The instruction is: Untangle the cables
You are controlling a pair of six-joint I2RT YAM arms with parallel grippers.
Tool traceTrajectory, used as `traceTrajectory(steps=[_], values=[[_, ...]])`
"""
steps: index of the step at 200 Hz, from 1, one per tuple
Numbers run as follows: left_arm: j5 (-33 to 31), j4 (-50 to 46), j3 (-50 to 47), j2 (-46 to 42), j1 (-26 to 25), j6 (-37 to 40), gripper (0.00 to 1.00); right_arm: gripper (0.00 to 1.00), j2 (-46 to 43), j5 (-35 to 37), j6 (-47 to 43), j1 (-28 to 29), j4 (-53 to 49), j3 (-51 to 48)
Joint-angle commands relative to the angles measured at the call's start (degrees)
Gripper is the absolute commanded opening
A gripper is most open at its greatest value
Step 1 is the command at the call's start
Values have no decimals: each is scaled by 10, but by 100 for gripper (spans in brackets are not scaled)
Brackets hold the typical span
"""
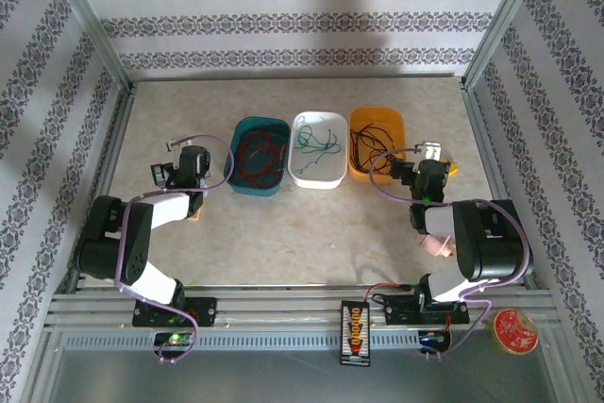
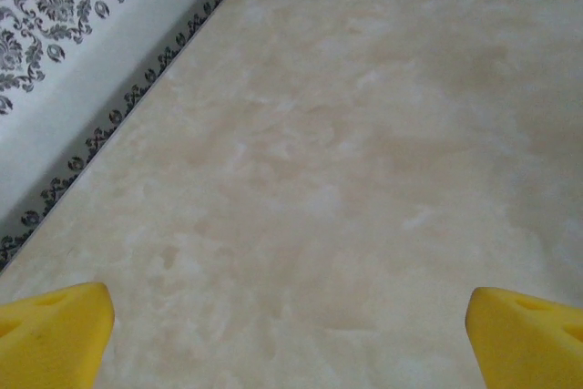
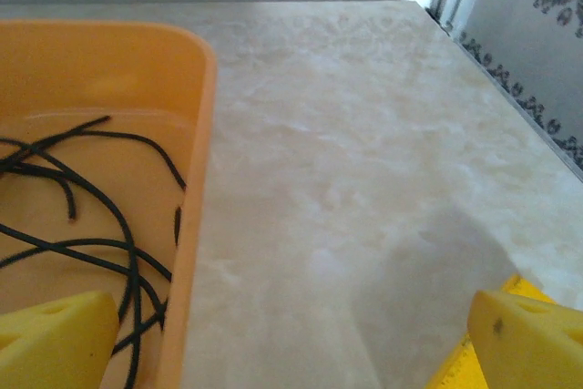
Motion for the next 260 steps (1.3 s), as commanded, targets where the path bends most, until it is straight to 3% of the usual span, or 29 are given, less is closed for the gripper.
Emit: traceTrajectory(steps=[1, 17, 25, 35, 45, 56, 69, 85, 102, 116, 127, 140, 153, 167, 260], values=[[6, 46, -8, -10, 11, 12, 99, 98, 4, -44, 16, 3, 54, -3], [4, 102, -31, -10, 12, 26, 99, 98, 2, -44, 15, 4, 49, -2], [35, 224, -66, 12, 27, 54, 99, 98, 3, -43, 14, 4, 51, -2], [44, 113, -42, -10, 28, 16, 99, 98, 3, -41, 13, 5, 50, -2], [43, 214, -68, 4, 28, 48, 99, 98, 2, -38, 13, 6, 50, -2], [67, 182, -77, -19, 29, 32, 99, 98, 2, -32, 10, 10, 50, -1], [93, 265, -110, -16, 32, 52, 99, 98, 3, -29, 9, 12, 50, -1], [132, 269, -118, -17, 32, 61, 99, 98, 3, -29, 9, 12, 50, -2], [219, 279, -113, 7, 32, 89, 99, 98, 2, -29, 9, 12, 50, -1], [232, 386, -138, 46, 45, 90, 99, 98, 2, -29, 9, 12, 50, -1], [236, 288, -122, 16, 44, 77, 99, 98, 3, -29, 9, 12, 50, -2], [234, 366, -134, 42, 45, 89, 99, 98, 3, -29, 9, 12, 50, -2], [235, 307, -124, 23, 45, 78, 99, 98, 2, -29, 9, 12, 50, -2], [235, 353, -132, 38, 45, 86, 99, 98, 2, -28, 8, 13, 50, -2], [235, 337, -129, 33, 46, 83, 99, 98, 3, -27, 5, 16, 51, -2]])
